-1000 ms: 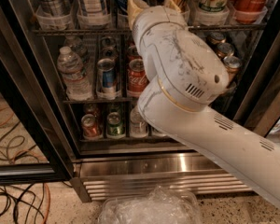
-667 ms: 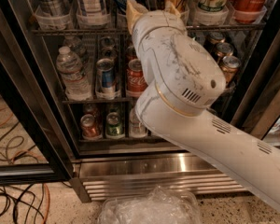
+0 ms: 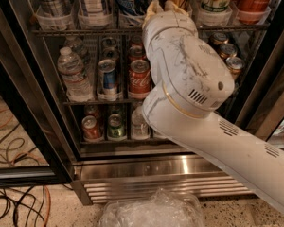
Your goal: Pick orange can from top shelf of fridge
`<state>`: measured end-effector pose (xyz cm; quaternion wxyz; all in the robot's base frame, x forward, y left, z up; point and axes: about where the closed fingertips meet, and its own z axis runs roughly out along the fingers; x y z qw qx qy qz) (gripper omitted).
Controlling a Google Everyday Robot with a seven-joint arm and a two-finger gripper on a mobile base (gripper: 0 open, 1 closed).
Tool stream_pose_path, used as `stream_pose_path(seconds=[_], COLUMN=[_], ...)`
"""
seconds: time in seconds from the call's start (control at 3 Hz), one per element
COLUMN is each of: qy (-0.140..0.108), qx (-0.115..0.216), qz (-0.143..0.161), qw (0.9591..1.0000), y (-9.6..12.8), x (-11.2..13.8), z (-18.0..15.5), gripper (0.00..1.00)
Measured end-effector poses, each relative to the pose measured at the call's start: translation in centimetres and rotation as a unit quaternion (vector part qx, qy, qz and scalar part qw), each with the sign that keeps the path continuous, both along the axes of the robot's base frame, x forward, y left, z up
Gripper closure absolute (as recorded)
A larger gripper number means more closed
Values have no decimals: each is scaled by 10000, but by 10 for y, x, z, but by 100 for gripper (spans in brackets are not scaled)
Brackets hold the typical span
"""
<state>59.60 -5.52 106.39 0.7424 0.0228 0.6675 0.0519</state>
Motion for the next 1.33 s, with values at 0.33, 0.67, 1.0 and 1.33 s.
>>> stream_pose_path(seconds=[0.33,0.67,1.0,1.33], qy=[-33,-124,-93,-36], qx=[-54,-215,-234,-339], qz=[-46,-35,-48,-124], qw=[10000,9997,9997,9993], y=[-5,-11,-14,-18], x=[-2,8,13,17], z=[5,21,20,17], gripper=[47,42,43,43])
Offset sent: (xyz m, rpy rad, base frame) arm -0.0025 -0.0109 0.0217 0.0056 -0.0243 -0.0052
